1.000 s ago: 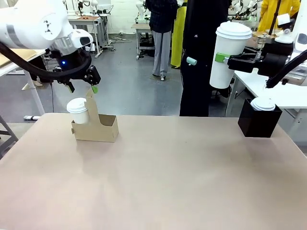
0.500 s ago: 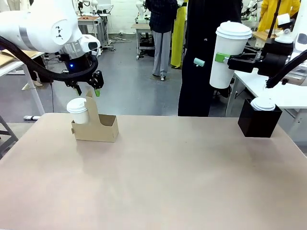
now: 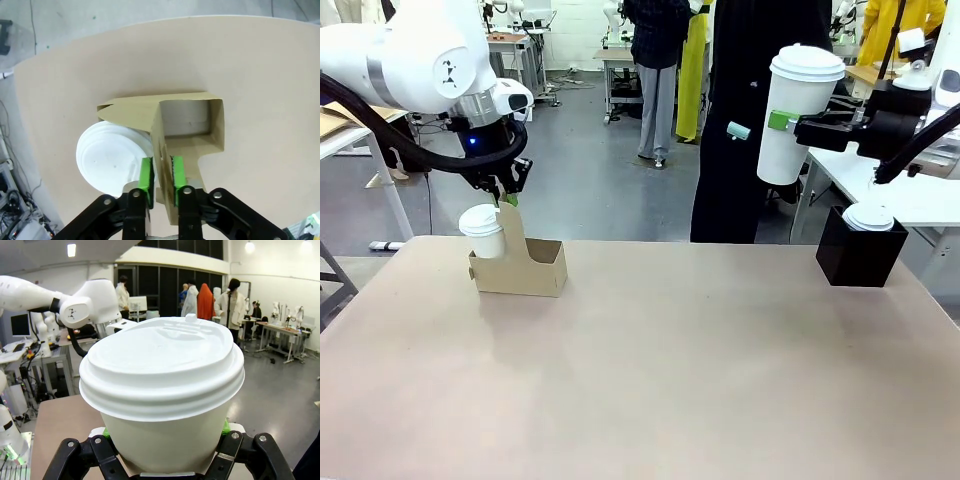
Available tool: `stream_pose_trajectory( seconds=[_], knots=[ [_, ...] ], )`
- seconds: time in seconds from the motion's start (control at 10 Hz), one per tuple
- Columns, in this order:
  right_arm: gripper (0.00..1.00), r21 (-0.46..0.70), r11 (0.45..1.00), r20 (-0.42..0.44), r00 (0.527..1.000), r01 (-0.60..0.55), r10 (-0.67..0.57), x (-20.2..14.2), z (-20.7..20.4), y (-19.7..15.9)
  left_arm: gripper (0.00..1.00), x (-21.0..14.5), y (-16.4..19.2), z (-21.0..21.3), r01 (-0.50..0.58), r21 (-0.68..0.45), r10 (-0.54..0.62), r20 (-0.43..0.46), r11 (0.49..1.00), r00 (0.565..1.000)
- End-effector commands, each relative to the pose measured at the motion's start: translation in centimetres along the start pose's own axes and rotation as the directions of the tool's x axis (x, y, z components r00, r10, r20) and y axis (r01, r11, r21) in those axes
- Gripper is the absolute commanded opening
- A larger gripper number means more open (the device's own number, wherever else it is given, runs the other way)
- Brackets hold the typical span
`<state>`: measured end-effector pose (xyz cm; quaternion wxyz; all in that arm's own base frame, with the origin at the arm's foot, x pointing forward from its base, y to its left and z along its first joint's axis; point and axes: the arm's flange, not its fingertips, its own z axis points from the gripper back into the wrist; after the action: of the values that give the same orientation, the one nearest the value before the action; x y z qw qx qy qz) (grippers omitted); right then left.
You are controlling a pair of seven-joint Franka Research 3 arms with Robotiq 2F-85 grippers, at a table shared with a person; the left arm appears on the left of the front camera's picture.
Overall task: Pour a drink into a cup and package it in a carrier.
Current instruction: Position the Cup Carrier in the center of the table.
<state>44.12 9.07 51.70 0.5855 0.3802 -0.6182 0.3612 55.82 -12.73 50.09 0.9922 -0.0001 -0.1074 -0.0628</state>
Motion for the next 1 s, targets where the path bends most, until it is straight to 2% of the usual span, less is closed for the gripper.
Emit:
stream_pose_trajectory(
  seconds=[0.0,0.1,0.2,0.3,0.5,0.6,0.7,0.9],
  knots=[
    [0.80,0.002,1.000,0.017,1.000,-0.022,0.022,0.2,0.0,-0.1,0.00,0.4,-0.5,0.4,-0.011,0.015,0.011,-0.013,1.000,1.000],
    [0.80,0.002,1.000,0.017,1.000,-0.022,0.022,0.2,0.0,-0.1,0.00,0.4,-0.5,0.3,0.003,0.029,-0.003,-0.007,1.000,1.000],
    [0.80,0.002,1.000,0.017,1.000,-0.022,0.022,0.2,0.0,-0.1,0.00,0.4,-0.5,0.2,-0.031,0.044,0.033,-0.047,0.999,0.998],
    [0.80,0.002,1.000,0.017,1.000,-0.022,0.022,0.2,0.0,-0.1,0.00,0.0,-0.3,0.1,0.006,0.000,-0.006,-0.002,1.000,1.000],
    [0.80,0.002,1.000,0.017,1.000,-0.022,0.022,0.2,0.0,-0.1,0.00,0.0,-0.3,0.1,0.006,0.000,-0.006,-0.002,1.000,1.000],
    [0.80,0.002,1.000,0.017,1.000,-0.022,0.022,0.2,0.0,-0.1,0.04,0.0,-0.3,0.1,0.001,0.003,-0.001,-0.013,1.000,1.000],
    [0.80,0.002,1.000,0.017,1.000,-0.022,0.022,0.2,0.0,-0.1,0.02,-0.5,-0.3,1.0,-0.029,-0.068,0.028,-0.016,0.997,0.999],
    [0.80,0.002,1.000,0.017,1.000,-0.022,0.022,0.2,0.0,-0.1,0.02,-2.3,-0.5,4.4,-0.039,-0.103,0.039,-0.001,0.994,0.999]
  ],
)
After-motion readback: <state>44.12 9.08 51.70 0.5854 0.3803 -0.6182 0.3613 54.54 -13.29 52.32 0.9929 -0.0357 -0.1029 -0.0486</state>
